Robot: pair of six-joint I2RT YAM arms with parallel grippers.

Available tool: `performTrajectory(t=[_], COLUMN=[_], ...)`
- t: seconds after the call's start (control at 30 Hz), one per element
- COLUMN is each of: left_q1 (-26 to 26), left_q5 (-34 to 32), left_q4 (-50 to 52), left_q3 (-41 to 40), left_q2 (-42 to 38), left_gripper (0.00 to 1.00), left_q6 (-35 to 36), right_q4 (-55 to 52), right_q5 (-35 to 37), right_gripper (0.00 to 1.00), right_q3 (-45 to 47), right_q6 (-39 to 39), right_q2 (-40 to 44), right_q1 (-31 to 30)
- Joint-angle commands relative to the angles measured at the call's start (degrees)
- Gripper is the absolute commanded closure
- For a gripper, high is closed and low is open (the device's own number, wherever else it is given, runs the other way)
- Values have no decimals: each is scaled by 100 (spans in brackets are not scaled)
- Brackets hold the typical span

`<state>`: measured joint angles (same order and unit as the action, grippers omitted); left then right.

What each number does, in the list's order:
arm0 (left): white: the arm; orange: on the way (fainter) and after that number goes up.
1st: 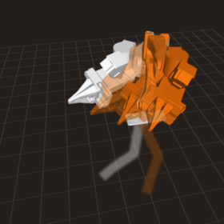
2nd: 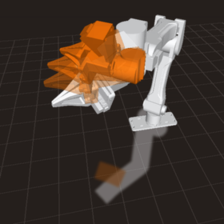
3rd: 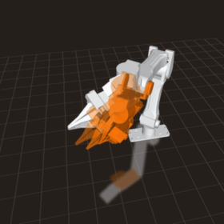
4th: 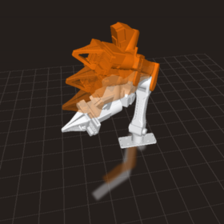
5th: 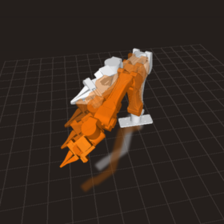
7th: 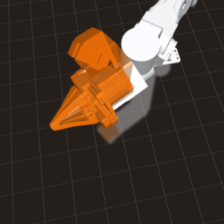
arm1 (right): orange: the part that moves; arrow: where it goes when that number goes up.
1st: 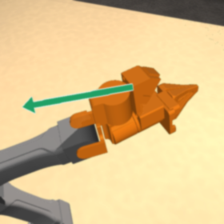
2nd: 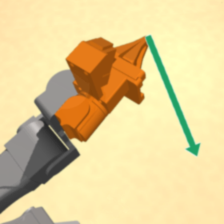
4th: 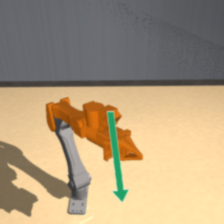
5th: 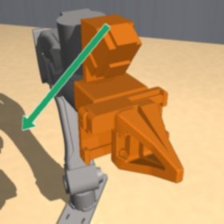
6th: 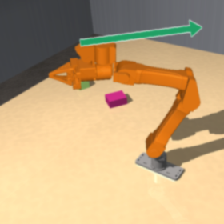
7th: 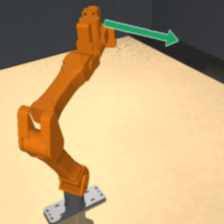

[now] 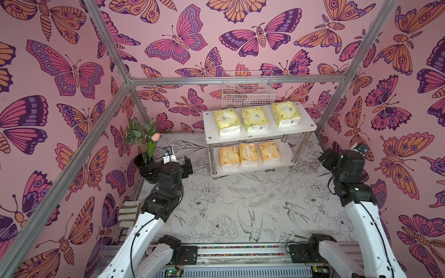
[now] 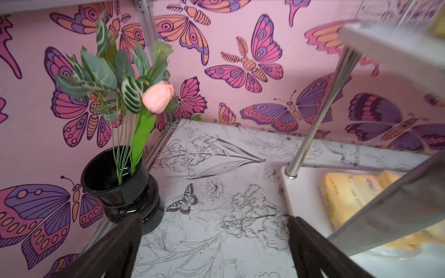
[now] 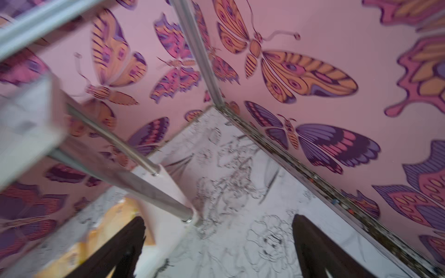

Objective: Place the tissue boxes on the shelf by color
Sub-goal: Reset both arms

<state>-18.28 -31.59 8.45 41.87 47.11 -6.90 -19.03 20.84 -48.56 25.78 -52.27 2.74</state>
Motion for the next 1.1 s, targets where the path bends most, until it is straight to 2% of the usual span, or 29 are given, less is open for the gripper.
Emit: performTrajectory(t=[0.0,0.2,0.33,0.47,0.57,0.63,0.7,0.73,0.8,0.87,0.9,0.93,0.97,1.07], left_q1=[243,667,873,904,1039,1080,1124,1159,1356,1666,1811,1876,1873,1873], left_q5=[2,351,645,753,1003,1218,1355,1526,2052,2626,2870,2960,2964,2933], left_q4=[-1274,-2274,-3325,-4655,-5295,-5592,-5893,-6024,-5983,-6178,-5870,-5395,-5371,-5935], left_q3=[-518,-1379,-1949,-2544,-2568,-2469,-2416,-2389,-2359,-2072,-2011,-1882,-1869,-2022], left_q2=[15,527,1074,1786,2437,3016,3431,3626,3856,4227,4178,4019,4012,4170], left_gripper=[0,0,0,0,0,0,0,0,0,0,0,0,0,0], left_q6=[543,470,489,688,633,824,911,958,894,794,667,630,641,646], right_q4=[1124,2827,4962,6597,7489,7414,8657,8429,6882,7370,7043,6530,6700,7200], right_q5=[930,742,582,414,75,-386,-348,-388,-568,-583,-617,-654,-664,-652], right_gripper=[1,1,1,1,1,1,1,1,1,1,1,1,1,1], right_q3=[687,1857,2759,3117,3221,3195,3373,3316,2859,2756,2721,2593,2613,2772], right_q6=[-710,-986,-1324,-1709,-2037,-2214,-2291,-2295,-2193,-2148,-2119,-2081,-2083,-2115], right_q2=[-104,-913,-1592,-2401,-2920,-3027,-3655,-3661,-3261,-3658,-3532,-3387,-3414,-3532], right_q1=[3,-56,-267,-506,-611,-643,-661,-659,-609,-520,-502,-484,-479,-483])
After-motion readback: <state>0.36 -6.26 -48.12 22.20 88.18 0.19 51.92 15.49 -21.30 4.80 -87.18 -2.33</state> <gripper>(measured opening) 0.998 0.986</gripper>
